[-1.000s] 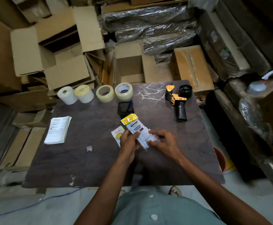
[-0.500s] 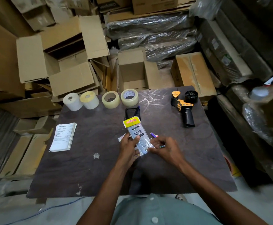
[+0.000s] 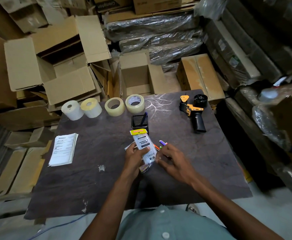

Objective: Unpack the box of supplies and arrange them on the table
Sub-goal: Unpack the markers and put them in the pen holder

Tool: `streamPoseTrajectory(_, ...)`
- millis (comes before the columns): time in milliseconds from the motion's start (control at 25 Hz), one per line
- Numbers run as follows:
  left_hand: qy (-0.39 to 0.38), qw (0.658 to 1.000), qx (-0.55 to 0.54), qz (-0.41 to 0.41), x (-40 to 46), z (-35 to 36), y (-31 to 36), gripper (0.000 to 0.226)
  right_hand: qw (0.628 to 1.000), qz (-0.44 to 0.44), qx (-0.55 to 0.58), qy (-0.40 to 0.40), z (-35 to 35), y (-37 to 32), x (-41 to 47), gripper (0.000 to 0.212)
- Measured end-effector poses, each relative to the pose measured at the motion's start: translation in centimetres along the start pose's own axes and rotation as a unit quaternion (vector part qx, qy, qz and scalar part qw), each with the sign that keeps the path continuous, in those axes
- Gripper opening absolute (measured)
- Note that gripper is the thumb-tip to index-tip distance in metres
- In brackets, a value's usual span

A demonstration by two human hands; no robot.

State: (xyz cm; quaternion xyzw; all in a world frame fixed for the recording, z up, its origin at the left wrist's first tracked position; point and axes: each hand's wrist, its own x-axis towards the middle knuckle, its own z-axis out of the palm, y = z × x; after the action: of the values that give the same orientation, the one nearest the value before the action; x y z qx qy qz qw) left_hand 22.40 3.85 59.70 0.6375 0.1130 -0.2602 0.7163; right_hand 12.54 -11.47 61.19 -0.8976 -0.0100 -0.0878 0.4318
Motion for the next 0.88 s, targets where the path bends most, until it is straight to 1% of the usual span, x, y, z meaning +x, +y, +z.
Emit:
streamPoseTrajectory(120,0.005,0.999,-0.023,-0.027,0.2,-0.3,0.1,0.027,0.998,-0.055,-0.034,0.021,-0.3,-0.4,-0.4,0.011)
streamPoseTrajectory(200,0.008,0.998,-0.042,-0.044,0.2,-0.6,0.0,0.029,0.995,-0.084,-0.047,0.001,-0.2,-0.3,-0.7,0.009)
streamPoseTrajectory(240,0.01,0.997,-0.053,-0.051,0.1,-0.6,0.0,0.031,0.995,-0.083,-0.052,-0.015,0.0,0.0,-0.8,0.006)
streamPoseTrajectory(280,0.017,0.996,-0.065,-0.06,0.1,-0.5,-0.1,0.034,0.995,-0.072,-0.061,-0.026,0.1,0.1,-0.9,0.005)
streamPoseTrajectory(360,0.033,0.992,-0.097,-0.078,-0.1,-0.3,0.0,0.038,0.995,-0.041,-0.085,-0.026,0.4,0.3,-0.9,0.02)
streamPoseTrajectory(440,0.027,0.983,-0.155,-0.092,-0.3,0.0,0.4,0.043,0.998,-0.001,-0.069,-0.002,0.5,0.1,-1.0,0.027)
streamPoseTrajectory(520,0.003,0.968,-0.231,-0.099,-0.6,0.3,0.8,0.05,0.997,0.069,-0.006,0.028,0.7,-0.1,-1.0,0.024)
streamPoseTrajectory(600,-0.001,0.953,-0.285,-0.101,-0.9,0.8,1.1,0.049,0.983,0.156,0.089,0.043,1.2,0.3,-0.8,0.012)
streamPoseTrajectory(640,-0.001,0.95,-0.298,-0.098,-1.2,1.1,1.3,0.045,0.971,0.191,0.137,0.041,1.5,0.5,-0.8,0.01)
streamPoseTrajectory(680,0.002,0.949,-0.301,-0.091,-1.4,1.4,1.5,0.041,0.958,0.219,0.18,0.036,1.8,0.6,-0.7,0.012)
streamPoseTrajectory(720,0.0,0.951,-0.299,-0.081,-1.5,1.6,1.5,0.038,0.939,0.249,0.234,0.034,1.9,0.5,-0.5,0.015)
streamPoseTrajectory(760,0.001,0.953,-0.294,-0.069,-1.5,1.8,1.5,0.034,0.91,0.284,0.3,0.037,1.9,0.3,-0.3,0.018)
streamPoseTrajectory(800,-0.001,0.957,-0.286,-0.055,-1.5,1.9,1.5,0.031,0.867,0.324,0.376,0.043,1.8,0.0,-0.1,0.019)
streamPoseTrajectory(880,-0.013,0.967,-0.255,-0.023,-1.4,1.9,1.5,0.029,0.769,0.4,0.497,0.045,1.6,-0.7,0.3,0.019)
